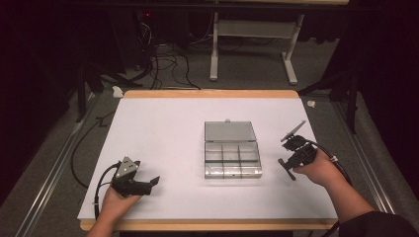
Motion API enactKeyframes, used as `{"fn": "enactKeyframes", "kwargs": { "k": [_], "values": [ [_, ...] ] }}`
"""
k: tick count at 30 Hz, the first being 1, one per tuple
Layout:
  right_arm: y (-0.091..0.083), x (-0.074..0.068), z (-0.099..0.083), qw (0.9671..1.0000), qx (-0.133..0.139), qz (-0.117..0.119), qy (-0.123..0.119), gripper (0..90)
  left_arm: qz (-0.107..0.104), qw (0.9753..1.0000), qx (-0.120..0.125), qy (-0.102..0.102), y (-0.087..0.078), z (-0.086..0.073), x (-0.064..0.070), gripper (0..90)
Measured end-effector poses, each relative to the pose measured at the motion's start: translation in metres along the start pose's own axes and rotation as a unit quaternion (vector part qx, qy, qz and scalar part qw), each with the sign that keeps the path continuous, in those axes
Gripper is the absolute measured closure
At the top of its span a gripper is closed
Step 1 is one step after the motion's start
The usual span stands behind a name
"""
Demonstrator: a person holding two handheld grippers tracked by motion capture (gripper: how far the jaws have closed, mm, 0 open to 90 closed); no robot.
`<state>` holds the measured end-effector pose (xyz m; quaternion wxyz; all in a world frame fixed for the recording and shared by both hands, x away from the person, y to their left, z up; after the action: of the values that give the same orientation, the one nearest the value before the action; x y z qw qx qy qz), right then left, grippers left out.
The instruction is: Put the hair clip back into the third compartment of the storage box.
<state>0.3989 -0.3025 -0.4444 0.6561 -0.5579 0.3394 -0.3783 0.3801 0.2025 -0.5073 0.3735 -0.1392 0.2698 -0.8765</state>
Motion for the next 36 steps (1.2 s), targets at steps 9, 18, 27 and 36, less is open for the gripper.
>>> {"fn": "enactKeyframes", "kwargs": {
  "k": [9, 18, 27, 36],
  "values": [
    [-0.008, -0.011, 0.007, 0.9999, 0.003, 0.002, -0.01, 85.7, 0.0, 1.0, 0.002, 0.0, 0.0, 0.0, 0.0, 4.4],
    [-0.01, -0.018, 0.015, 0.9998, 0.002, 0.002, -0.021, 85.7, -0.001, 1.0, 0.0, 0.001, 0.0, 0.0, 0.0, 4.5],
    [-0.011, -0.034, 0.026, 0.9994, -0.002, 0.006, -0.035, 85.7, -0.001, 1.0, 0.001, 0.002, 0.0, 0.0, 0.0, 4.6],
    [-0.011, -0.044, 0.039, 0.9983, -0.002, 0.01, -0.058, 85.7, -0.002, 1.0, 0.003, 0.002, 0.0, 0.0, 0.0, 4.6]
  ]
}}
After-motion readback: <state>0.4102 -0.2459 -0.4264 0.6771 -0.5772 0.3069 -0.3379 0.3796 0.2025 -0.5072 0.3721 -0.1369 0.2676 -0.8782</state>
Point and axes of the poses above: each handheld gripper's, and its own axes: y roughly forward along the jaws, z roughly out of its top, x roughly to its right, the point moved 4 cm from there along y, roughly forward along the jaws, and after that the axes turned 2 degrees about -z, right-handed, at the moved point
